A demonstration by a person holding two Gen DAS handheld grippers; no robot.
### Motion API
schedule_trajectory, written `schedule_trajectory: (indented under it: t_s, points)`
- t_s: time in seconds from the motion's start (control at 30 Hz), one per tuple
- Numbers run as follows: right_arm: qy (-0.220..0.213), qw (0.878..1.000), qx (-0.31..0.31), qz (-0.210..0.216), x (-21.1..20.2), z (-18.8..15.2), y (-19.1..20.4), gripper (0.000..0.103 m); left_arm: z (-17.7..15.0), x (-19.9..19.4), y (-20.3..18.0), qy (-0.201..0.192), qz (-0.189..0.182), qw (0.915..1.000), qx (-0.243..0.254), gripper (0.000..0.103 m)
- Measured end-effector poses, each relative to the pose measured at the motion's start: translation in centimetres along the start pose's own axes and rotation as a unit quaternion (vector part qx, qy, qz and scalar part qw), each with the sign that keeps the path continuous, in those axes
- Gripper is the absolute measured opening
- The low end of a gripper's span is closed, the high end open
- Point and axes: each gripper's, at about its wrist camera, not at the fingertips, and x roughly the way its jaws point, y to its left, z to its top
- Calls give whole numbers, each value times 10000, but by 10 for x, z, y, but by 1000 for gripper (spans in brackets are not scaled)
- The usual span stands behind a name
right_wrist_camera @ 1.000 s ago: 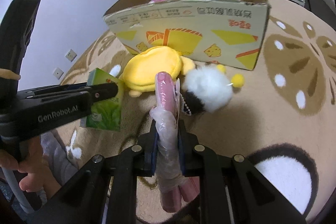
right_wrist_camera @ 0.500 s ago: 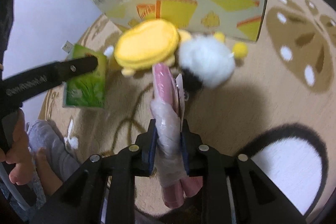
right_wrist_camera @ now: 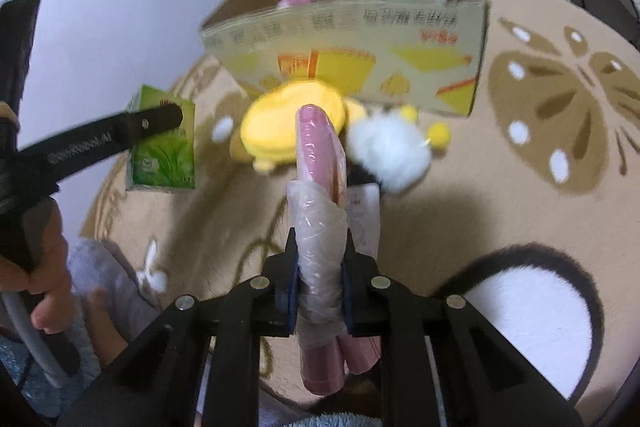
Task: Organize soft objects
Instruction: 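Lift both held items over the cardboard box with both tools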
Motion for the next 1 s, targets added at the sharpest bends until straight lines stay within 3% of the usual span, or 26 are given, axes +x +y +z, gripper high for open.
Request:
schedule_trajectory:
  t_s: [0.2, 0.47, 0.77, 1.0]
  points:
    - [-519, 9986, -9, -12, -23, 17, 2, 18, 13, -13, 4, -365, 61, 9993, -49, 29]
    - [-892, 9960, -25, -99, -38, 47, 2, 18, 37, -25, 5, -651, 25, 9979, -53, 29]
    - [-1494, 9881, -250, -281, -69, 78, 7, 18, 66, -48, -15, -1131, 43, 9932, 258, 29]
    - [-1696, 9843, -275, -393, -70, 103, -4, 18, 96, -49, -24, -1372, 191, 9897, 372, 29]
